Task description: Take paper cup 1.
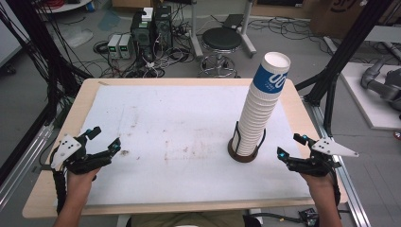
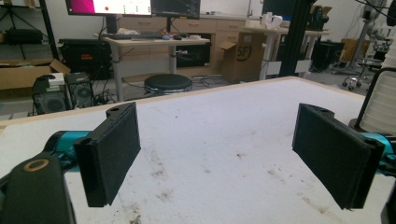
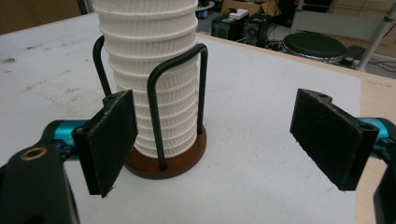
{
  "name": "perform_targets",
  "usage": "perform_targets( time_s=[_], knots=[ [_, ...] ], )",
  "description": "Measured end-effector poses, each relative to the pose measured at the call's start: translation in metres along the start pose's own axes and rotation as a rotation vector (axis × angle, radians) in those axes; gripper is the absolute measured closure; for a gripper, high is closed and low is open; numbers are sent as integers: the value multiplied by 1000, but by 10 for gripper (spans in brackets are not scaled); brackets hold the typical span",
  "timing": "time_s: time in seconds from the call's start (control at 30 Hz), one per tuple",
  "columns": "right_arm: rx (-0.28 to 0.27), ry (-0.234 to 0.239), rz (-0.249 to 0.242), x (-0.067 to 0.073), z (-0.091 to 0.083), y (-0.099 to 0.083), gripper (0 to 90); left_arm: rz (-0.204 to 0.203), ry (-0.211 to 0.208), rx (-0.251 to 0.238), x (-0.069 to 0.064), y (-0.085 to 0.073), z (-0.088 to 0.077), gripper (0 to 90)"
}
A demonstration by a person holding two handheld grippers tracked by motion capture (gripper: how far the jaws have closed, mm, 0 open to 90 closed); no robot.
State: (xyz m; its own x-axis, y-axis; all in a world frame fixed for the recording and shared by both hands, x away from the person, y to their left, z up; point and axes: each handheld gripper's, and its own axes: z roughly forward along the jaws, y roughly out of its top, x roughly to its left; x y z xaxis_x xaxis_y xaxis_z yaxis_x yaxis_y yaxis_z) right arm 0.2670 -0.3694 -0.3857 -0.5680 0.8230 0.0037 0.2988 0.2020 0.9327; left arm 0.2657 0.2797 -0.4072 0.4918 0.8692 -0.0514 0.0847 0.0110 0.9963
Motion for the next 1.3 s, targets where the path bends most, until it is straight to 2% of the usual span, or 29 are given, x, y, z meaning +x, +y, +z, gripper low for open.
perform_targets(
  time_s=[0.3, 0.5, 0.57, 0.7, 0.77, 0.8, 0.83, 0.93, 0.97, 1.0, 1.07, 1.1, 1.3],
  knots=[
    [-10, 17, 9, -4, 2, -1, 152, 5, -8, 15, -2, 2, 5, 150],
    [6, 15, 14, -2, 0, -5, 152, 12, -37, 25, -4, 4, 6, 151],
    [9, 19, 13, -1, 0, -4, 152, -8, -54, 23, -5, 5, 8, 151],
    [14, 21, 9, 3, -2, -4, 152, -25, -107, 23, -11, 16, 15, 150],
    [16, 21, 6, 3, -2, -4, 152, -25, -149, 23, -17, 27, 22, 150],
    [19, 21, 8, 4, -1, -4, 152, -14, -184, 27, -22, 36, 27, 150],
    [17, 23, 4, 3, 0, -3, 152, -14, -184, 27, -22, 36, 27, 150],
    [17, 28, 6, 3, 1, -3, 152, 6, -228, 30, -31, 53, 37, 150],
    [17, 29, 9, 2, 2, -3, 152, 7, -264, 36, -35, 64, 43, 150],
    [20, 29, 7, 2, 2, -4, 152, 7, -264, 36, -35, 64, 43, 150],
    [21, 29, 8, 1, 2, -5, 152, 7, -308, 49, -41, 77, 54, 150],
    [24, 29, 10, 2, 2, -5, 152, 7, -308, 49, -41, 77, 54, 150],
    [25, 27, 10, 2, 0, -5, 152, 37, -395, 60, -60, 108, 77, 150]
  ],
)
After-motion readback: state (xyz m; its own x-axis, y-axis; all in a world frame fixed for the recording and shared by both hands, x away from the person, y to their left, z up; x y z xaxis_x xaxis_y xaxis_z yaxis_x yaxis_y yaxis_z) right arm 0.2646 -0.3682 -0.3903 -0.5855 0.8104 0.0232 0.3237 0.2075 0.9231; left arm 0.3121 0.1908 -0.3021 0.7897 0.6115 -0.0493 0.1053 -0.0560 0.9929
